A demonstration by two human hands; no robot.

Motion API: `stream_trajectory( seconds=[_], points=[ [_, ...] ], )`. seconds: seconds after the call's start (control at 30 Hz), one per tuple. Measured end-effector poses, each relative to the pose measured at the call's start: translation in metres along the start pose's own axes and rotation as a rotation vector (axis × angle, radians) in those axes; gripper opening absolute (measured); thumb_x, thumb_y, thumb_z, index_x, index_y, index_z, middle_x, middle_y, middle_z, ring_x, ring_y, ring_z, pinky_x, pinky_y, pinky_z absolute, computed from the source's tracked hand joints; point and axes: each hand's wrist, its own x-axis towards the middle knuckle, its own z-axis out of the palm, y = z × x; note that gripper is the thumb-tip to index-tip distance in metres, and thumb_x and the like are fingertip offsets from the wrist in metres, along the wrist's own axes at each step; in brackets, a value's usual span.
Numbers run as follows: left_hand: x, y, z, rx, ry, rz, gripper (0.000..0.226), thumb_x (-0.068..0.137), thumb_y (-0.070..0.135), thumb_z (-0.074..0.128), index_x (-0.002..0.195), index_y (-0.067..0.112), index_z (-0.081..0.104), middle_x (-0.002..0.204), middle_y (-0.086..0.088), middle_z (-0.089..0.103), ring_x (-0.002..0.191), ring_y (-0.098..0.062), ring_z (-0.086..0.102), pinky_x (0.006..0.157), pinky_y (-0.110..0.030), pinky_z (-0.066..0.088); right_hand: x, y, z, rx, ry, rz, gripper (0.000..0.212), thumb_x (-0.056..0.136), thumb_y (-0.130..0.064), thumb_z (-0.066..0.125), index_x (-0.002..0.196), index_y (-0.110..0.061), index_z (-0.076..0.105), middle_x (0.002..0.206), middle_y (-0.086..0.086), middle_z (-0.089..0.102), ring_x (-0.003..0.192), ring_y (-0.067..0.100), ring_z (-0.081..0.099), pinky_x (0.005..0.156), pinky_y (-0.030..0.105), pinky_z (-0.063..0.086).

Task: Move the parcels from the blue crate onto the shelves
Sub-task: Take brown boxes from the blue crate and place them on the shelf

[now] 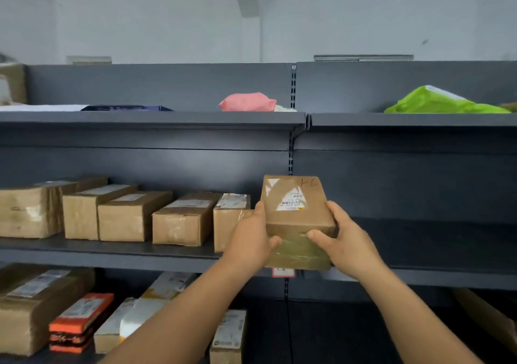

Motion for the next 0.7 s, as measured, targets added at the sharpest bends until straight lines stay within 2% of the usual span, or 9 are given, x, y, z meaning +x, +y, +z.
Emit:
stream_trajectory(
  seconds=[0.07,0.17,0.37,0.43,0.53,0.7],
  points=[
    [0.020,-0.006,0.012,0.123,-0.014,0.027,0.065,0.091,0.024,0.061,0.147,0.020,0.027,0.135,-0.003,0.045,0.117,-0.019,0.051,0.098,-0.031,0.044,0.026,0.006,0.004,-0.050,-0.039,-0.002,0.072,0.090,-0.039,0.060,0.150,-0.037,0.021,0.125,-0.006,0.057,0.107,0.018,0.056,0.086,0.033,0.047],
    [0.040,-0.020,0.028,0.335,-0.046,0.081,0.057,0.093,0.019,0.058,0.145,0.017,0.035,0.144,-0.004,0.036,0.125,-0.023,0.045,0.100,-0.031,0.043,0.052,0.015,0.014,-0.129,-0.103,0.004,0.064,0.092,-0.033,0.057,0.149,-0.031,0.028,0.134,-0.001,0.055,0.120,0.021,0.052,0.096,0.034,0.044],
    [0.065,-0.039,0.035,0.757,0.088,0.231,0.041,0.094,0.018,0.049,0.135,0.013,0.046,0.138,-0.004,0.048,0.135,-0.027,0.026,0.109,-0.036,0.022,0.081,0.020,0.041,-0.189,-0.135,-0.050,0.058,0.095,-0.028,0.054,0.148,-0.029,0.032,0.131,0.000,0.058,0.119,0.020,0.053,0.092,0.028,0.042],
    [0.072,-0.044,0.034,0.822,0.069,0.217,0.040,0.094,0.017,0.050,0.134,0.012,0.047,0.138,-0.005,0.049,0.138,-0.027,0.024,0.112,-0.038,0.016,0.089,0.018,0.050,-0.194,-0.133,-0.063,0.057,0.096,-0.027,0.053,0.149,-0.028,0.032,0.139,0.000,0.053,0.124,0.020,0.050,0.096,0.028,0.041],
    [0.082,-0.051,0.031,0.873,0.030,0.171,0.041,0.094,0.016,0.050,0.134,0.011,0.046,0.136,-0.006,0.052,0.136,-0.026,0.030,0.114,-0.039,0.015,0.102,0.014,0.063,-0.198,-0.154,-0.088,0.057,0.097,-0.025,0.052,0.150,-0.024,0.030,0.148,-0.001,0.043,0.132,0.019,0.044,0.105,0.030,0.038],
    [0.088,-0.056,0.025,0.902,-0.022,0.089,0.046,0.089,0.007,0.052,0.135,0.010,0.045,0.135,-0.008,0.052,0.135,-0.026,0.035,0.117,-0.043,0.012,0.114,0.006,0.081,-0.220,-0.162,-0.092,0.059,0.098,-0.024,0.050,0.151,-0.021,0.027,0.150,0.002,0.041,0.133,0.021,0.042,0.104,0.029,0.037]
  ],
)
